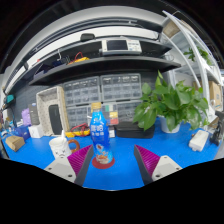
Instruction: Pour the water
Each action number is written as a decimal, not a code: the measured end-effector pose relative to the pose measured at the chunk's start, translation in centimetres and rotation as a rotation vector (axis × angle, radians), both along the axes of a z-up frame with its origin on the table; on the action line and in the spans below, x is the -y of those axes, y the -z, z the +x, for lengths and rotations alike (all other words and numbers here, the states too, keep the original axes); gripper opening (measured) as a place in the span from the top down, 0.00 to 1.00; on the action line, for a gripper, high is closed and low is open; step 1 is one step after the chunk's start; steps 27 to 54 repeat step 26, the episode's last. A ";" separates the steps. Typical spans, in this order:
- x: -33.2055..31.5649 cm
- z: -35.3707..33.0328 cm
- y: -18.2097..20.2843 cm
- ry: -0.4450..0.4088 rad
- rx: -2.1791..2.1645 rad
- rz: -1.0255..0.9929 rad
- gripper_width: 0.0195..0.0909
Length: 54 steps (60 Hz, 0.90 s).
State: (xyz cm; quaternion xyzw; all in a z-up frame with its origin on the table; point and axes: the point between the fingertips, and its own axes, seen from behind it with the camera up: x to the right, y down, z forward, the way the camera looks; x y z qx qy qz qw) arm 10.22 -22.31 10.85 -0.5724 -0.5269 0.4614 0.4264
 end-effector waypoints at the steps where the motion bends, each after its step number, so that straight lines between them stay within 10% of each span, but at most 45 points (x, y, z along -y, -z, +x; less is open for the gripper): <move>1: -0.3 0.2 -0.2 0.007 -0.003 0.002 0.11; 54: -4.1 3.0 -3.2 0.097 -0.058 0.041 0.11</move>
